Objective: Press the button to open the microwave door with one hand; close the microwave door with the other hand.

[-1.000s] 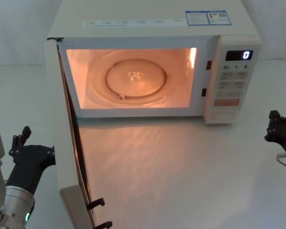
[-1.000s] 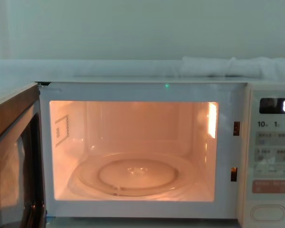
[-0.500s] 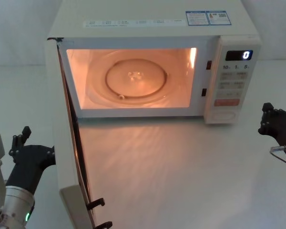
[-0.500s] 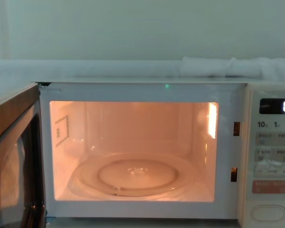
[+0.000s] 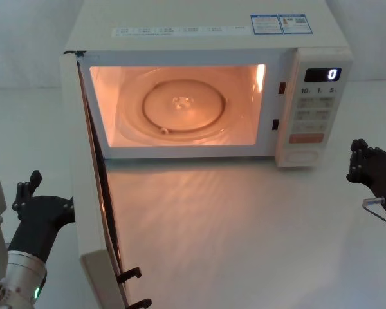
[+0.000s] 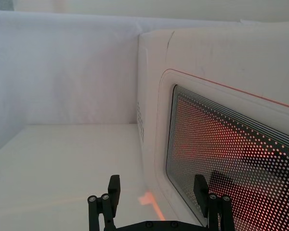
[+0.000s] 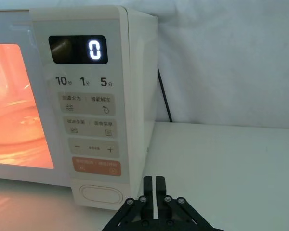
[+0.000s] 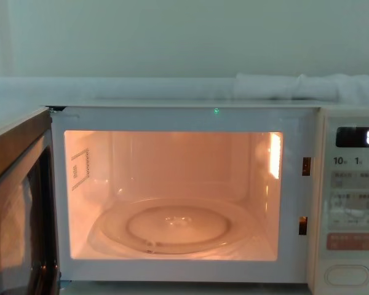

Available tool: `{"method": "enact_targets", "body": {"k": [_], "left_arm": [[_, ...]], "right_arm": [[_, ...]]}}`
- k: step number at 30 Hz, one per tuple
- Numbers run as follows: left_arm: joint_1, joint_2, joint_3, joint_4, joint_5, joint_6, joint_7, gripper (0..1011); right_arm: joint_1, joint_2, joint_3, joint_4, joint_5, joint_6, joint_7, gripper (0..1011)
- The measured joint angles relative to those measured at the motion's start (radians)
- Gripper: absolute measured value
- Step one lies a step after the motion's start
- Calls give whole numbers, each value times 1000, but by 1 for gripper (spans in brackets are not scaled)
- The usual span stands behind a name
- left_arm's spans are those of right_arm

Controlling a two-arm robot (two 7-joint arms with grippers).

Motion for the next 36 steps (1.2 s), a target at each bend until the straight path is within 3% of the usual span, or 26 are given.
{"method": "enact_targets", "body": {"k": [16,17,19,20,26,33,36], "left_arm": [[0,0,0,0,0,0,0,1001],[0,0,0,0,0,0,0,1001],[0,0,0,0,0,0,0,1001],[0,0,0,0,0,0,0,1001],[0,0,0,0,0,0,0,1001],[0,0,0,0,0,0,0,1001],[0,0,0,0,0,0,0,1001]], "right_arm": [[-1,1,0,-1,1,1,0,472],[-1,1,0,-1,1,1,0,539],[-1,1,0,-1,1,1,0,568],[-1,1,0,-1,1,1,0,639],[-1,1,0,-1,1,1,0,833],[-1,1,0,-1,1,1,0,996],[-1,1,0,-1,1,1,0,1002]]}}
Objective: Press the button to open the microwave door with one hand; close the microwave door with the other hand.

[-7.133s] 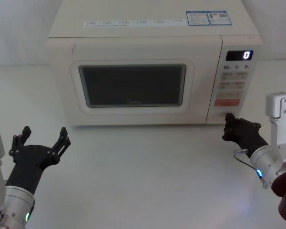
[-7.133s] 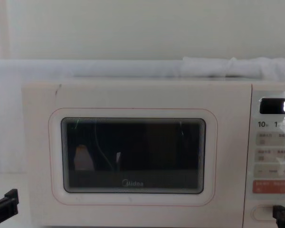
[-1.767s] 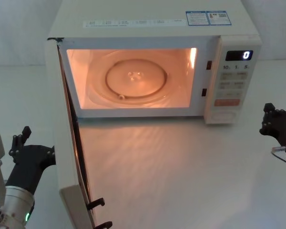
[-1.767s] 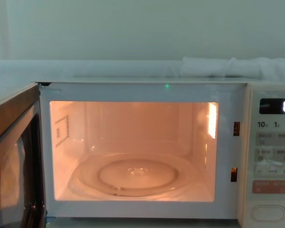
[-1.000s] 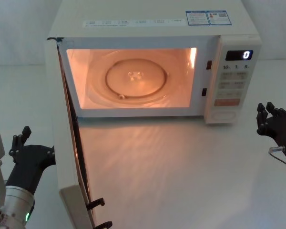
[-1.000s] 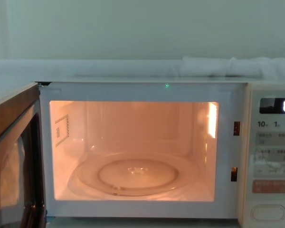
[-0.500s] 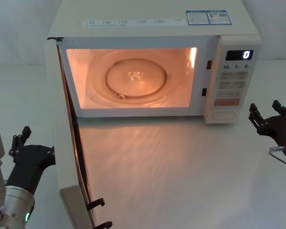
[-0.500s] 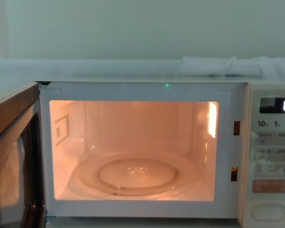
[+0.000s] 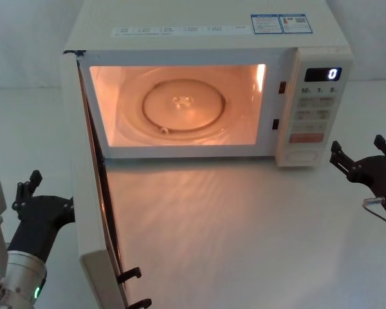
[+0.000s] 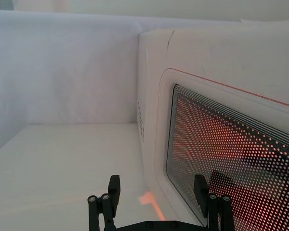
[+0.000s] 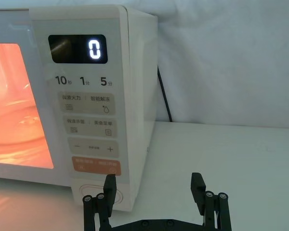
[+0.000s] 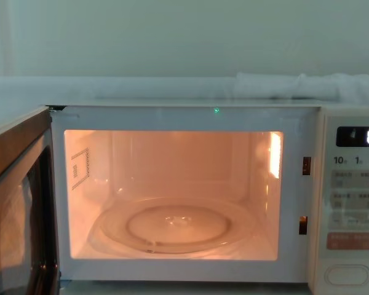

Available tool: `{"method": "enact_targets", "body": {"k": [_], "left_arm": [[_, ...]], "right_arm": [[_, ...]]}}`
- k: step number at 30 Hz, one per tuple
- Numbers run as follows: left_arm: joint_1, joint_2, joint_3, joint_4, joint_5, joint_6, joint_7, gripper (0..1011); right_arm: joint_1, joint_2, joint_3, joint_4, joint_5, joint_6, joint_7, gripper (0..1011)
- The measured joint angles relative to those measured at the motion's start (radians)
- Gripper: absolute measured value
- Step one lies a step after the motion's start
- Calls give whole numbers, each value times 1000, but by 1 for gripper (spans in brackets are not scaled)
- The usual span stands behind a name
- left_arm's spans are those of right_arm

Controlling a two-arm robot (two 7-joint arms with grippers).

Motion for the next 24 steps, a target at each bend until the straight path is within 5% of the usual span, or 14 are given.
{"method": "enact_targets", "body": {"k": [24], "left_arm": [[0,0,0,0,0,0,0,1001]], "right_arm": [[0,0,0,0,0,0,0,1002]]}}
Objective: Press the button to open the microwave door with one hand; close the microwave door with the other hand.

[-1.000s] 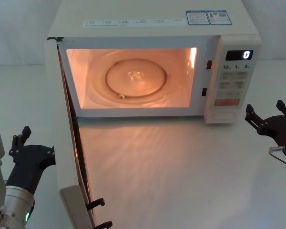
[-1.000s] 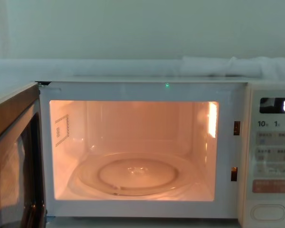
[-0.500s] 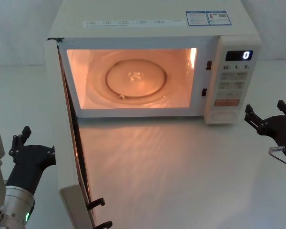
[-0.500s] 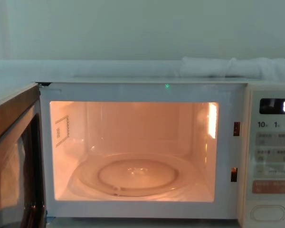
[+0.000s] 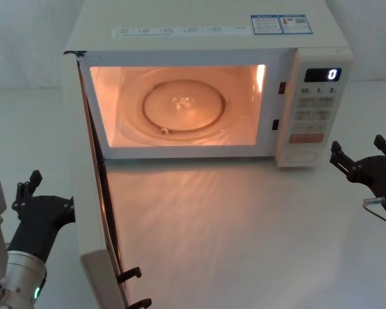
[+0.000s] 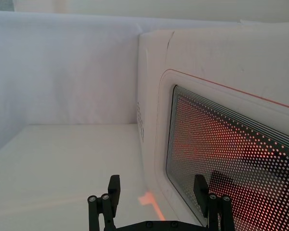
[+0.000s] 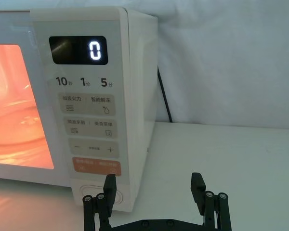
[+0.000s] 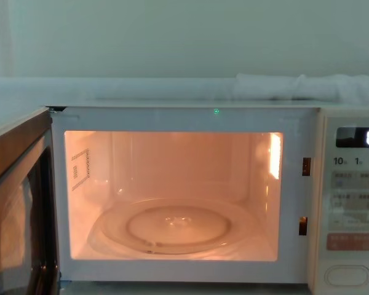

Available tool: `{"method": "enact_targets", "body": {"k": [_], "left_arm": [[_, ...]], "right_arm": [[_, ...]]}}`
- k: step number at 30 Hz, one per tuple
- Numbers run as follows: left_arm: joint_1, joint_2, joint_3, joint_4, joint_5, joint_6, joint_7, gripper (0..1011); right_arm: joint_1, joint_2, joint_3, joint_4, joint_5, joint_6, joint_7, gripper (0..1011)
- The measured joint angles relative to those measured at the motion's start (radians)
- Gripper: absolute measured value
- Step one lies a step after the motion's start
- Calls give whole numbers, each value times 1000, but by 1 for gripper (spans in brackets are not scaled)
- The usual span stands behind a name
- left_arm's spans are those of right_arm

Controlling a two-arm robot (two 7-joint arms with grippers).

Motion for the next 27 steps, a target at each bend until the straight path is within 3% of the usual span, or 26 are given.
{"method": "enact_targets", "body": {"k": [27], "left_arm": [[0,0,0,0,0,0,0,1001]], "right_arm": [[0,0,0,0,0,0,0,1002]]}}
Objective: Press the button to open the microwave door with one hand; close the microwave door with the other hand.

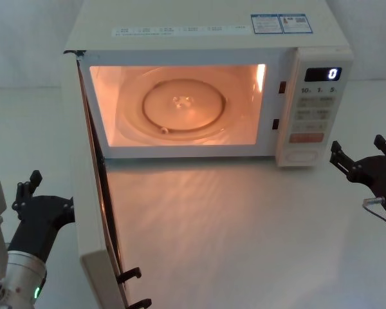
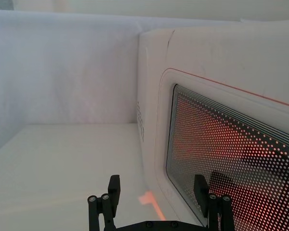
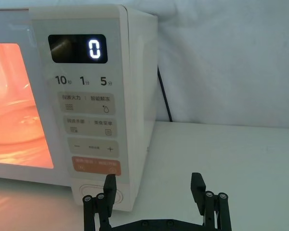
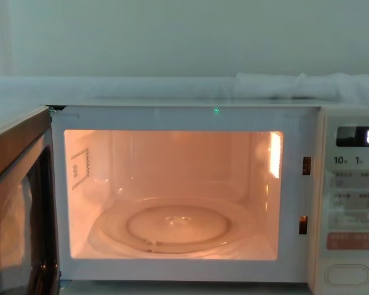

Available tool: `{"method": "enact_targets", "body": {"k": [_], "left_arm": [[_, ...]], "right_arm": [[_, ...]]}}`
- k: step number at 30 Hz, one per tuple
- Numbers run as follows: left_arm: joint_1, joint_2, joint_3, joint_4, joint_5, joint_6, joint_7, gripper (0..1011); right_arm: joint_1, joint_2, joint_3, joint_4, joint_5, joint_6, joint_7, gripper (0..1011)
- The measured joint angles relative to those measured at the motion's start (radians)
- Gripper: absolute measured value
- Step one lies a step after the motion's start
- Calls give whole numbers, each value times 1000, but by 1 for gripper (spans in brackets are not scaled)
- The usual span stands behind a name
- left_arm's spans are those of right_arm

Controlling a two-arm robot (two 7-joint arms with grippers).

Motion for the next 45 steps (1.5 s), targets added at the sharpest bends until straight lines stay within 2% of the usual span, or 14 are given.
{"method": "enact_targets", "body": {"k": [6,12,20,22,24,26,27,34,35,41,45], "left_arm": [[0,0,0,0,0,0,0,1001],[0,0,0,0,0,0,0,906],[0,0,0,0,0,0,0,650],[0,0,0,0,0,0,0,621],[0,0,0,0,0,0,0,533],[0,0,0,0,0,0,0,488],[0,0,0,0,0,0,0,424],[0,0,0,0,0,0,0,216],[0,0,0,0,0,0,0,158],[0,0,0,0,0,0,0,7],[0,0,0,0,0,0,0,0]], "right_arm": [[0,0,0,0,0,0,0,1002],[0,0,0,0,0,0,0,1002],[0,0,0,0,0,0,0,1002],[0,0,0,0,0,0,0,1003],[0,0,0,0,0,0,0,1002],[0,0,0,0,0,0,0,1002],[0,0,0,0,0,0,0,1003],[0,0,0,0,0,0,0,1002],[0,0,0,0,0,0,0,1002],[0,0,0,0,0,0,0,1003],[0,0,0,0,0,0,0,1002]]}}
